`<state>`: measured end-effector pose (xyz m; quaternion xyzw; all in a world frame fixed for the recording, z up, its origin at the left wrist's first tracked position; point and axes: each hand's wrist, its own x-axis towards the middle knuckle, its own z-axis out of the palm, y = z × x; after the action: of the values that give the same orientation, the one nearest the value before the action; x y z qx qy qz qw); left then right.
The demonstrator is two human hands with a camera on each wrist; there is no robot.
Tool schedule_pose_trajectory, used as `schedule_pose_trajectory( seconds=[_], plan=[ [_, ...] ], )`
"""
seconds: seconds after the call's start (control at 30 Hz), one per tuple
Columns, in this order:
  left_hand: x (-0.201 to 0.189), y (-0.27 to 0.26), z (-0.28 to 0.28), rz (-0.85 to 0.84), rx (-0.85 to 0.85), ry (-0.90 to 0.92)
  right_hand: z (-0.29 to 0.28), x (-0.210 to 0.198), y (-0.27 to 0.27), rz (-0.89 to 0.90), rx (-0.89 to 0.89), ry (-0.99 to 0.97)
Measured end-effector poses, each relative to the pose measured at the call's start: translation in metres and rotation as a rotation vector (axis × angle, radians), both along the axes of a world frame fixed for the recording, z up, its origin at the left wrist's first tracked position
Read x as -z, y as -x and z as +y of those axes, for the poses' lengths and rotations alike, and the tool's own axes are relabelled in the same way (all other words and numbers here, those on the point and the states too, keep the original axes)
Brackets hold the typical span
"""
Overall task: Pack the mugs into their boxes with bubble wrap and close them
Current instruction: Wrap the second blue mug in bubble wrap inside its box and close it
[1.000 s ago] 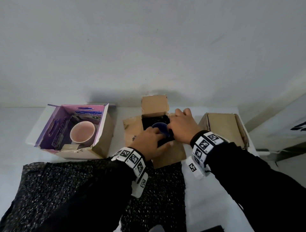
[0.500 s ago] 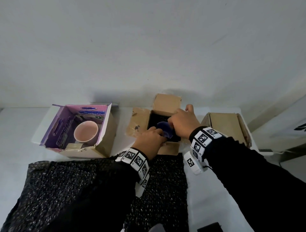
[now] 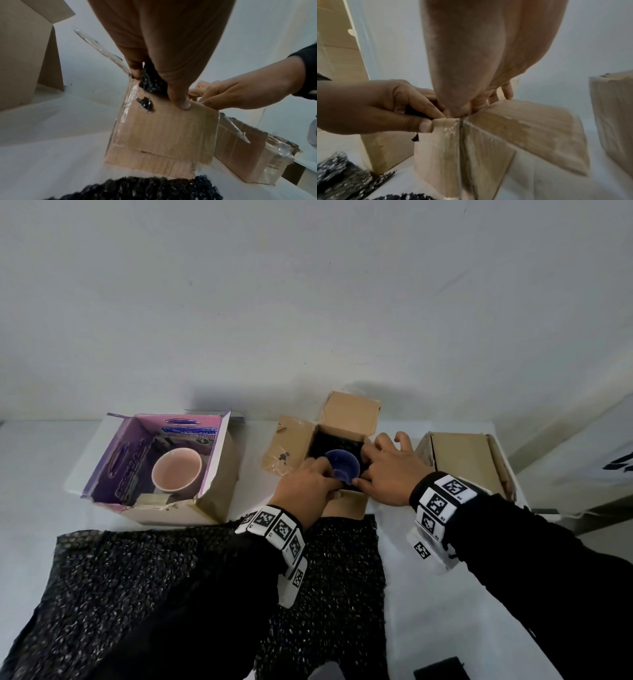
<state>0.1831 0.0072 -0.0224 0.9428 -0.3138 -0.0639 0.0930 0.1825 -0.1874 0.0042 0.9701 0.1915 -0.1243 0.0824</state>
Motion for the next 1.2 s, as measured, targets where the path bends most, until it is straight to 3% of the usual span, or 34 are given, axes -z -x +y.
schedule_pose_trajectory(
  seconds=[0.17,0.27,0.37,0.47,0.53,0.63,0.77,0.9,1.07,1.2],
  plan=[
    [0.001,0.008,0.001,0.030,-0.128,0.098,-0.004,0.017,0.013,-0.202,-0.037,-0.128],
    [-0.002,0.006,0.008,0.113,-0.213,0.245,-0.009,0.022,0.022,-0.130,-0.040,-0.201],
    [-0.001,0.004,0.014,0.089,-0.116,0.223,-0.006,0.017,0.021,-0.094,-0.037,-0.161],
    [0.002,0.005,0.021,-0.070,-0.042,0.200,0.004,0.013,0.017,-0.178,-0.027,-0.148],
    [0.000,0.003,0.025,-0.156,-0.072,0.168,0.013,0.014,0.017,-0.168,0.019,-0.259],
    [-0.003,0.005,0.027,-0.148,-0.199,0.198,0.023,0.021,0.016,0.004,0.101,-0.392],
    [0.006,0.008,0.028,-0.188,-0.193,0.268,0.022,0.027,0.020,-0.025,0.090,-0.507],
    [0.014,0.011,0.030,-0.278,-0.056,0.171,0.025,0.026,0.028,-0.121,0.050,-0.428],
    [0.008,0.013,0.023,-0.245,-0.113,0.175,0.027,0.027,0.038,-0.064,0.098,-0.243],
    [0.006,0.005,0.019,-0.191,-0.156,0.268,0.026,0.025,0.035,-0.009,0.107,-0.257]
  ],
)
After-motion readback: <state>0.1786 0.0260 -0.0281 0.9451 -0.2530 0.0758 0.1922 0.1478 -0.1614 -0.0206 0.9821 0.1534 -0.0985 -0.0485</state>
